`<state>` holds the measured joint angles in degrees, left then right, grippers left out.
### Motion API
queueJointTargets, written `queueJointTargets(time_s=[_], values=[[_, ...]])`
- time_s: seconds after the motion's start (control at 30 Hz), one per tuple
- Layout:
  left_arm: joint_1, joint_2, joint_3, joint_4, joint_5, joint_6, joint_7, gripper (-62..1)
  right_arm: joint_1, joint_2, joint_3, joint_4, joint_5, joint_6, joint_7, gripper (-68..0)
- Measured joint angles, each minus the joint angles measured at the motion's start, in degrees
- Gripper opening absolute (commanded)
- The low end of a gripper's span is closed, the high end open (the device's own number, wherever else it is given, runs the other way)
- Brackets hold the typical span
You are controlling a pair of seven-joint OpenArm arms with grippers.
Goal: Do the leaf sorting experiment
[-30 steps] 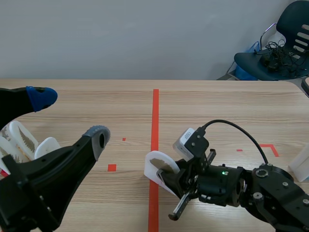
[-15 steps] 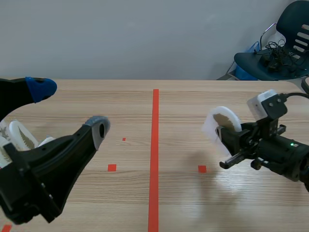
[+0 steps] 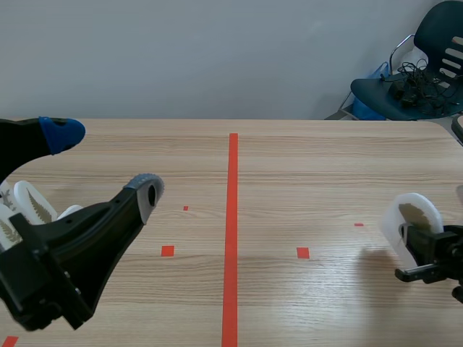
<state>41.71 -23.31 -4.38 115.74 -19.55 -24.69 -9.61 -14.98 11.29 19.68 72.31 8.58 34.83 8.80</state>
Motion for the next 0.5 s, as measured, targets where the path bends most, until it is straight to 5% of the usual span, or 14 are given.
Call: queueJointTargets(time_s=[0.2, 0.4, 0.5], values=[[0.02, 0.0, 0.0, 0.0, 0.0, 0.0, 0.0, 1.4, 1.38, -0.02, 1.38, -3.26, 0.02, -4.04, 0.11, -61.1], [0.02, 0.0, 0.0, 0.0, 0.0, -0.02, 0.0, 1.4, 3.41, -0.07, 1.2, -7.82, 0.0, -4.13, 0.07, -61.1], [0.02, 0.0, 0.0, 0.0, 0.0, -0.02, 0.0, 1.4, 4.31, -0.17, 1.18, -7.82, -0.02, -8.0, 0.11, -61.1]])
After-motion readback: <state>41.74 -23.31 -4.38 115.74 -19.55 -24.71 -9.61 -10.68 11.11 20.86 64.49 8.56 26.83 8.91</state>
